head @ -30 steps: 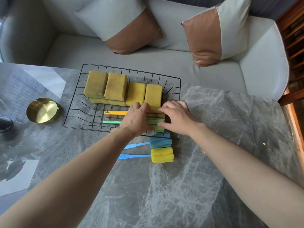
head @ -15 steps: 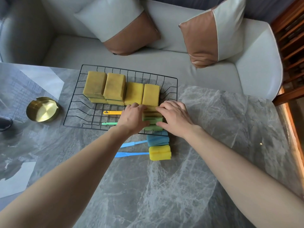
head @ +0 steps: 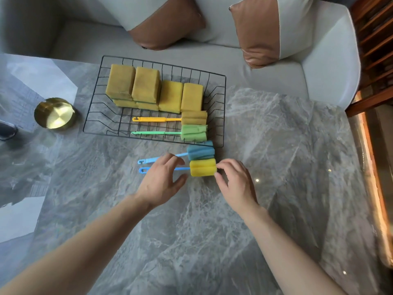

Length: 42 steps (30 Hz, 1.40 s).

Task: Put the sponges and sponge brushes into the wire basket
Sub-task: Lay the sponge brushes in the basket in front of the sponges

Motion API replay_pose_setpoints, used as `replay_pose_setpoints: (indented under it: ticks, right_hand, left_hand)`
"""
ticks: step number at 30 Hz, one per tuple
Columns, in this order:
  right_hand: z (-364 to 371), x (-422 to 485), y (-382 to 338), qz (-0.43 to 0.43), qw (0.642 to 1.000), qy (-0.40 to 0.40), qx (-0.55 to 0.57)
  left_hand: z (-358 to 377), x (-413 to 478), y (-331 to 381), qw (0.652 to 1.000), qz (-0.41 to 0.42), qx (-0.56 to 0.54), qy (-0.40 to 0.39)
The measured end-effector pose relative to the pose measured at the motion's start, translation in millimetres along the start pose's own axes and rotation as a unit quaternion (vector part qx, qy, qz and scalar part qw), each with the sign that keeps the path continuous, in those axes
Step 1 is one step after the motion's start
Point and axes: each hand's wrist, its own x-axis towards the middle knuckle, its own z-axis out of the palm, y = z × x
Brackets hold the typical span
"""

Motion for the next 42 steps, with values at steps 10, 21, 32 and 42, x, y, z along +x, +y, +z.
replay_pose_setpoints:
  ticks: [10,21,32,42]
  right_hand:
    - [7.2,19.4,-12.7,0.081,0.996,-0.015,0.026]
    - [2.2,28.9,-8.1,0.007,0.999,-0.04,-0.002]
    - [27.5,47.4,-21.7,0.004,0.988,-0.128,-0.088]
    - [37.3,40.7,-28.5,-0.014,0.977,-0.14,-0.162]
  left_hand:
    - [28.9,20.6,8.3,0.999,0.026,0.029,-0.027]
    - [48.6,21.0,13.8,0.996,-0.003,0.043,-0.082]
    - [-16.5,-25.9,-30.2,0.987,-0.065,-0.061,-0.136]
    - [-61.4,-35.1,-33.2,0.986,-0.046,-0.079,-0.142]
